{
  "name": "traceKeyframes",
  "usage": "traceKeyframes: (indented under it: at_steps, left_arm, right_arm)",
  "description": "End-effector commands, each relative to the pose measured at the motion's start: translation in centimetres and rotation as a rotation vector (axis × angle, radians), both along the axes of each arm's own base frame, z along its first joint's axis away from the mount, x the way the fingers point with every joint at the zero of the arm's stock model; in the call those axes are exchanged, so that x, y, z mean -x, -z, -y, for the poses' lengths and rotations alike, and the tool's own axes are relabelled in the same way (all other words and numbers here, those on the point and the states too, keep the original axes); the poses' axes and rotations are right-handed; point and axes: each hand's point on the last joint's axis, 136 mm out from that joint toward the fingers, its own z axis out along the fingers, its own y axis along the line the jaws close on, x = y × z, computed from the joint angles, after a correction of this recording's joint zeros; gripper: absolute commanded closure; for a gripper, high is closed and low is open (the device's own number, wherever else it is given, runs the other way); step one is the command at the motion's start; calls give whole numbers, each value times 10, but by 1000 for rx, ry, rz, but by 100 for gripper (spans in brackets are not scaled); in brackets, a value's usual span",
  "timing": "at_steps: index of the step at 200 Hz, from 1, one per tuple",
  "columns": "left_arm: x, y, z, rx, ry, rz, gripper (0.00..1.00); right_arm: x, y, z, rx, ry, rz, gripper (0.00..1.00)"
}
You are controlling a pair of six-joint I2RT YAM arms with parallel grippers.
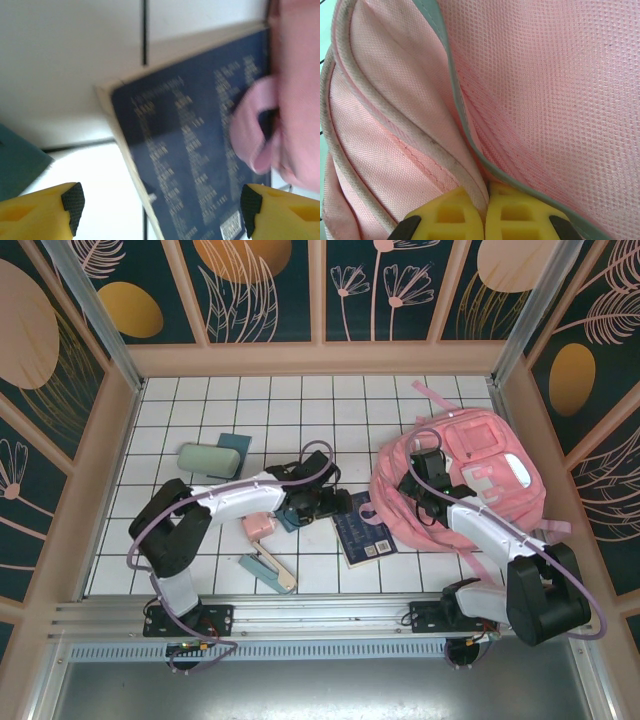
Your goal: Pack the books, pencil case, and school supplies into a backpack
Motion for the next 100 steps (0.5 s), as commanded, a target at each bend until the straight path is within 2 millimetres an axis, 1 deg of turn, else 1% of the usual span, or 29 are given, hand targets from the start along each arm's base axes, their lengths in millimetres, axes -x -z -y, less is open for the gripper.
traceKeyframes:
  at_steps: [1,16,29,47,82,100]
  left_arm:
    - [21,2,5,64,-3,-59,17]
    - [27,14,2,57,-8,-88,17]
    - [30,20,4,70,-4,-110,17]
    - [28,19,16,124,11,-109,16]
    - [19,19,40,218,36,-102,17]
    - [13,21,46,244,31,-101,17]
  right_arm:
    - [19,10,9,41,7,-69,100]
    - [20,9,11,45,7,-68,100]
    - [22,10,10,41,0,-72,100]
    - [25,15,7,25,-14,-83,100]
    - [33,31,2,-13,-29,-115,100]
    - [35,38,-2,-41,-36,-132,100]
